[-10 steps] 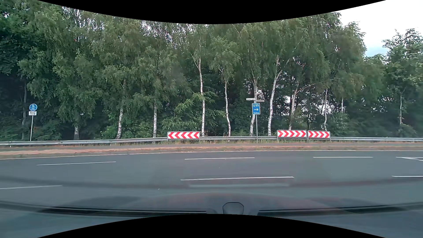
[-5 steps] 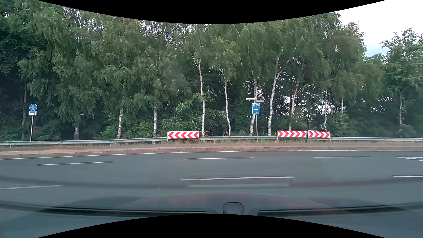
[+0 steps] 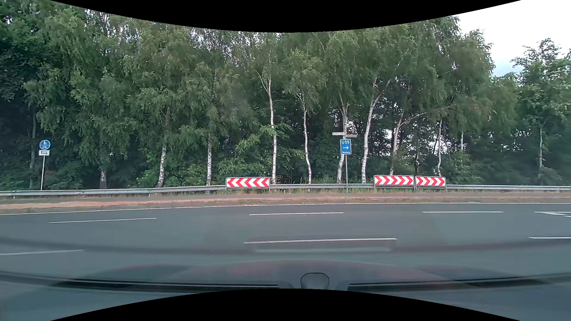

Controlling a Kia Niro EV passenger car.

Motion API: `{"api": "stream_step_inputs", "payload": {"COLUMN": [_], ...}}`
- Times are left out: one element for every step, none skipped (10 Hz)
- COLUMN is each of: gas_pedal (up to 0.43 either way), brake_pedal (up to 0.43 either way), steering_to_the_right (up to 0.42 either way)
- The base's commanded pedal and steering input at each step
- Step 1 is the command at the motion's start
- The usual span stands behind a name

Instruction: Follow the waypoints while adhering to traffic rules and regulations

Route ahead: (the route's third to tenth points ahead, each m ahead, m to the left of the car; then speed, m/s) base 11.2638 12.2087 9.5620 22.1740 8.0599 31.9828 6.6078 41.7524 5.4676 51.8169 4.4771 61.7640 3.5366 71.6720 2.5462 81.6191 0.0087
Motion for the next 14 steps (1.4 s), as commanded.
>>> {"api": "stream_step_inputs", "payload": {"gas_pedal": [0.000,0.000,0.000,0.000,0.000,0.000,0.000,0.000,0.000,0.000,0.000,0.000,0.000,0.000], "brake_pedal": [0.232,0.232,0.232,0.232,0.232,0.232,0.232,0.232,0.232,0.232,0.232,0.232,0.232,0.232], "steering_to_the_right": [-0.288,-0.288,-0.288,-0.289,-0.289,-0.289,-0.289,-0.289,-0.289,-0.289,-0.288,-0.289,-0.288,-0.289]}}
